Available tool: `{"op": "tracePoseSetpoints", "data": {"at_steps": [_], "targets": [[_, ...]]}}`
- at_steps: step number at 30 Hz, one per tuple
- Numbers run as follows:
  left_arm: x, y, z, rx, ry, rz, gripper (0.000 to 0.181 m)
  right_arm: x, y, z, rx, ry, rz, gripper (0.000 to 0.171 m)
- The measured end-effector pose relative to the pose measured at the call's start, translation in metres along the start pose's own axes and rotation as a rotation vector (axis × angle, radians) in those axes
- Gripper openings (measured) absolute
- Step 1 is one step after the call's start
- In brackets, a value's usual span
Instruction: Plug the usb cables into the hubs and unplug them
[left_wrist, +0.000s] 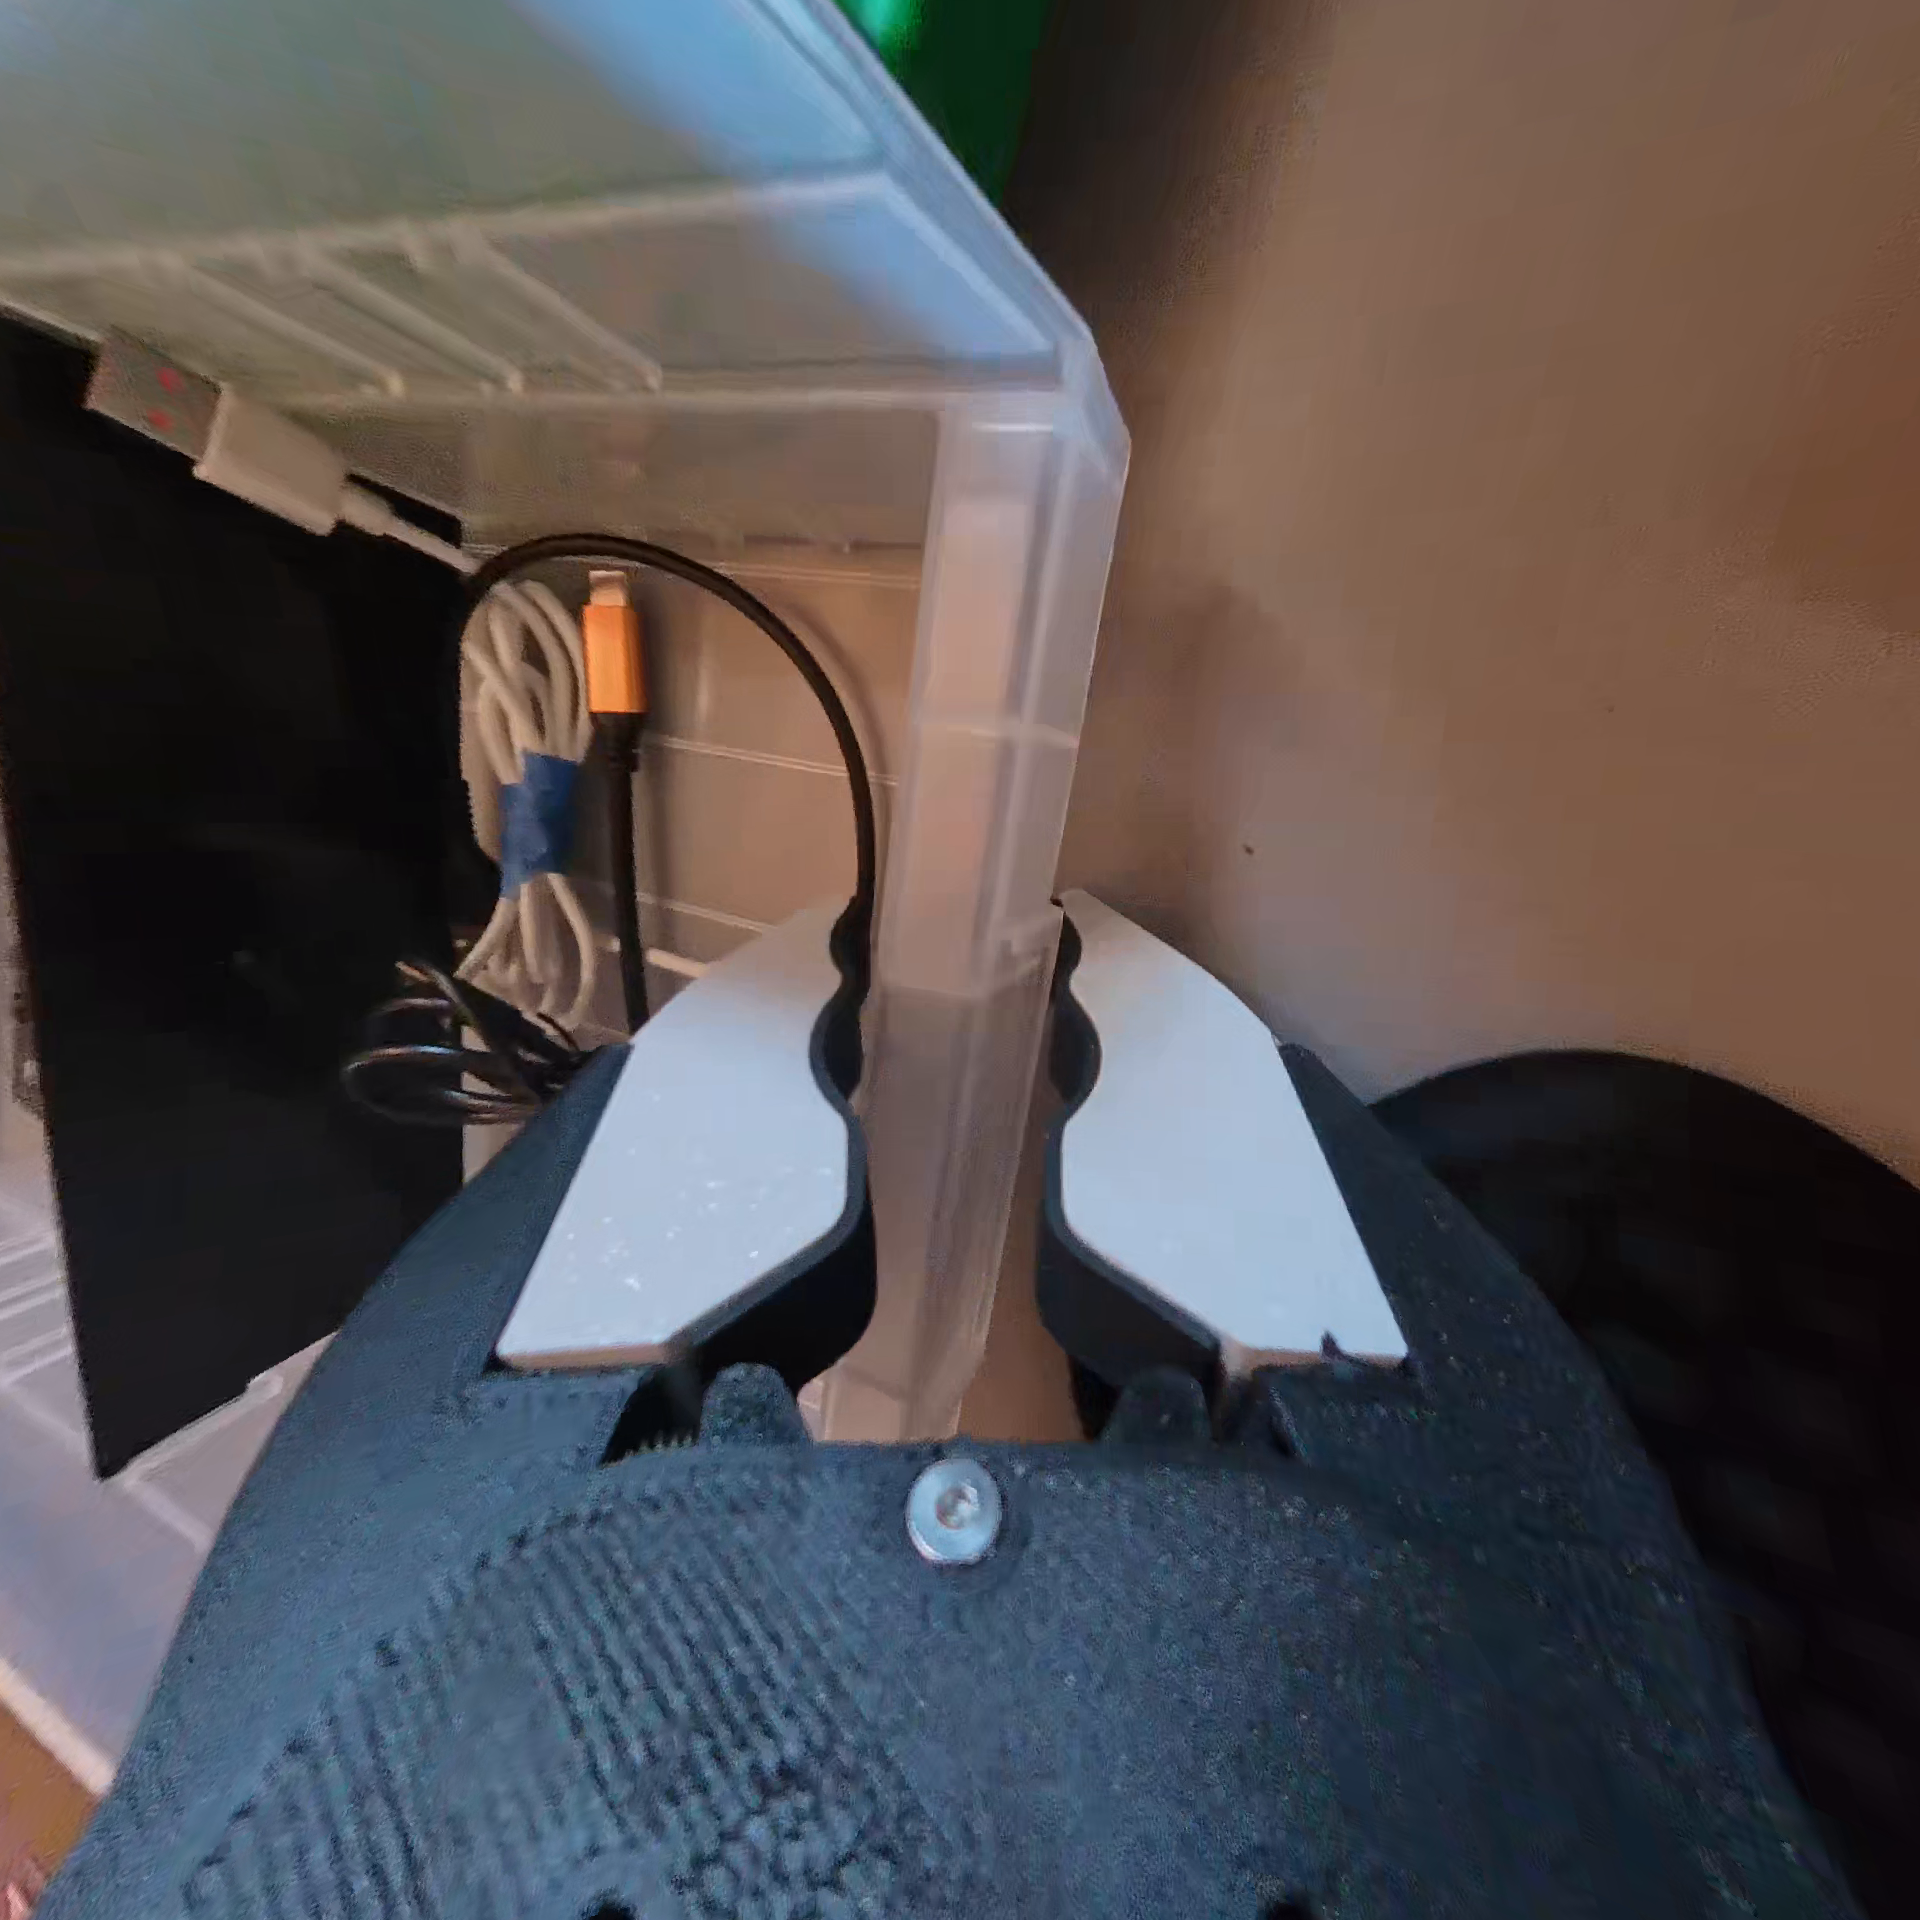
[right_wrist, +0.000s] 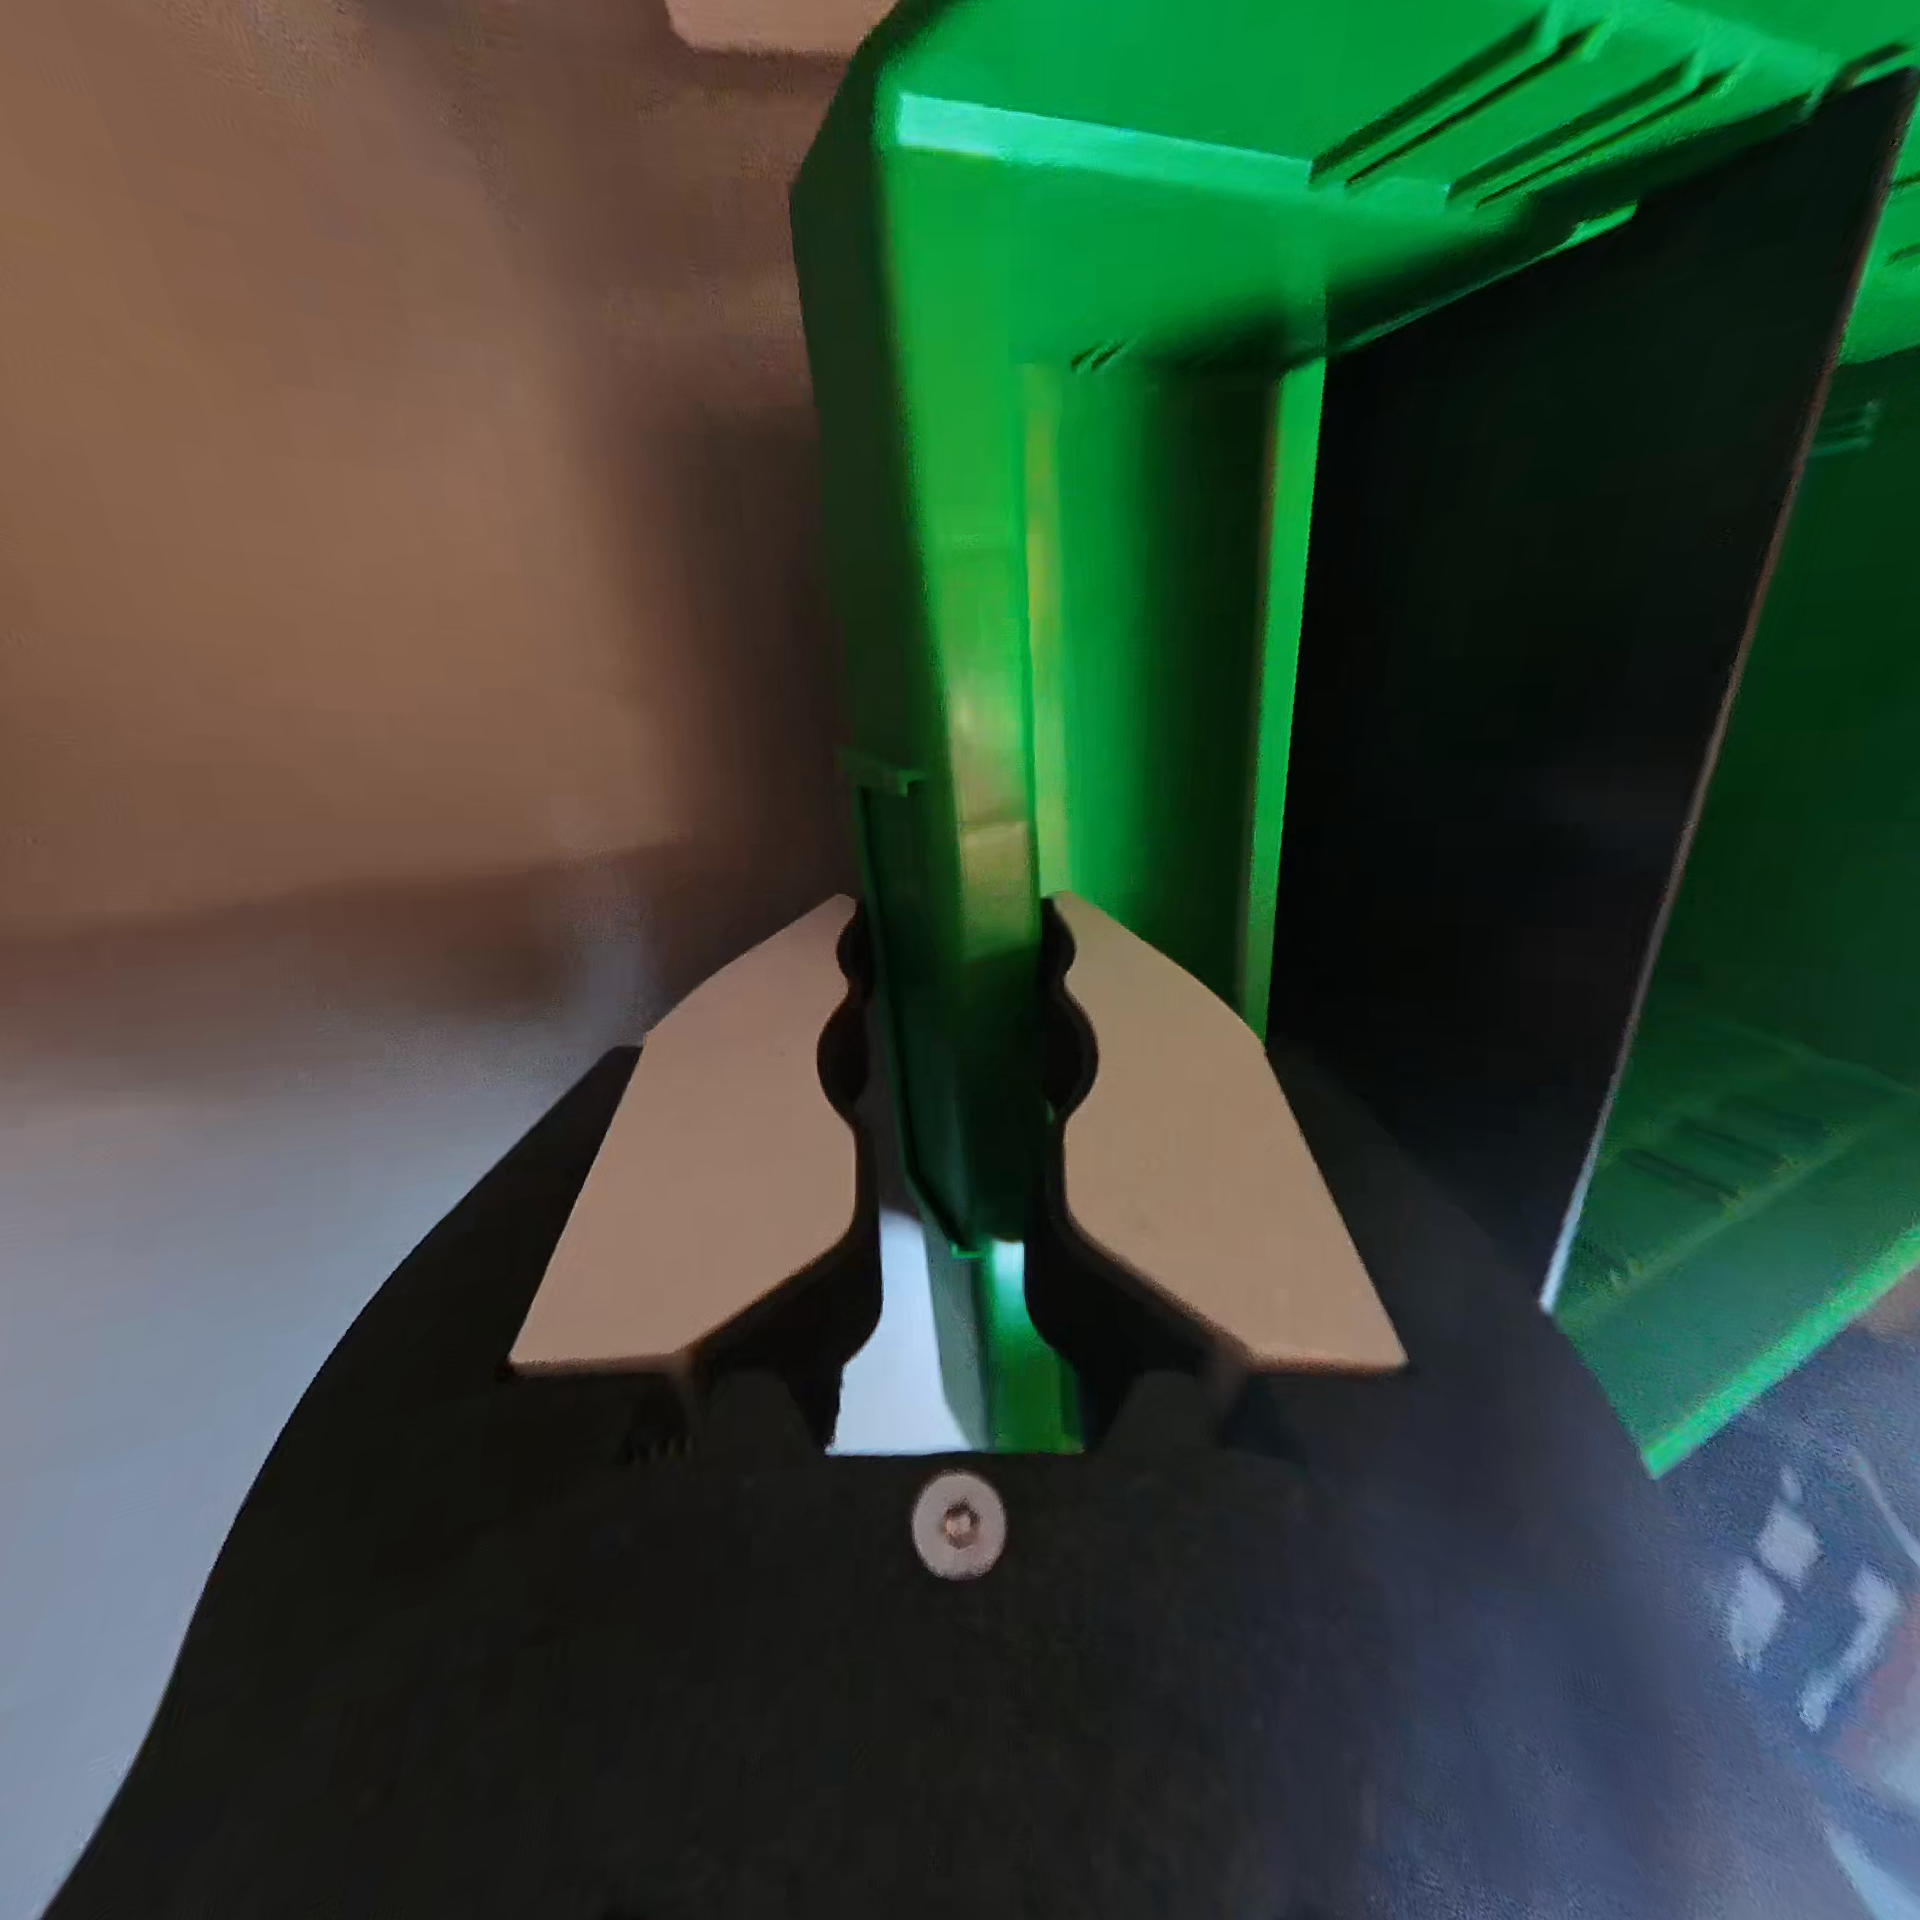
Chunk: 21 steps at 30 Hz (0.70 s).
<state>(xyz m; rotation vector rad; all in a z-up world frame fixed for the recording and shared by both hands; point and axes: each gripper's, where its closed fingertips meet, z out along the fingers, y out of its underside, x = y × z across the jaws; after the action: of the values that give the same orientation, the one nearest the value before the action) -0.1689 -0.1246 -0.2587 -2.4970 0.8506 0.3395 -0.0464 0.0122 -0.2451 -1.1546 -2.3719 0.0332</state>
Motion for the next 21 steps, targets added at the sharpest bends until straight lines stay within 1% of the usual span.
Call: {"op": "tracePoseSetpoints", "data": {"at_steps": [1, 2, 5, 9, 11, 16, 21], "targets": [[-0.003, 0.0, 0.001, 0.014, -0.018, -0.013, 0.034, -0.001, 0.009, -0.007, -0.007, 0.033, 0.043, 0.029], [-0.003, 0.001, 0.0, 0.02, -0.018, -0.027, 0.034, -0.007, 0.016, -0.014, 0.021, 0.019, 0.091, 0.029], [-0.004, 0.008, -0.002, 0.031, -0.027, -0.031, 0.035, -0.019, 0.054, -0.031, 0.008, 0.06, 0.145, 0.03], [-0.007, 0.012, -0.003, 0.041, -0.04, -0.056, 0.035, -0.029, 0.115, -0.04, -0.126, 0.165, 0.163, 0.031], [-0.012, 0.012, -0.001, 0.051, -0.046, -0.07, 0.035, -0.027, 0.134, -0.045, -0.145, 0.197, 0.198, 0.031], [-0.027, 0.016, 0.004, 0.072, -0.07, -0.115, 0.036, -0.007, 0.182, -0.048, -0.225, 0.249, 0.312, 0.031], [-0.047, 0.019, 0.01, 0.084, -0.114, -0.158, 0.038, 0.022, 0.217, -0.044, -0.266, 0.311, 0.39, 0.031]]}}
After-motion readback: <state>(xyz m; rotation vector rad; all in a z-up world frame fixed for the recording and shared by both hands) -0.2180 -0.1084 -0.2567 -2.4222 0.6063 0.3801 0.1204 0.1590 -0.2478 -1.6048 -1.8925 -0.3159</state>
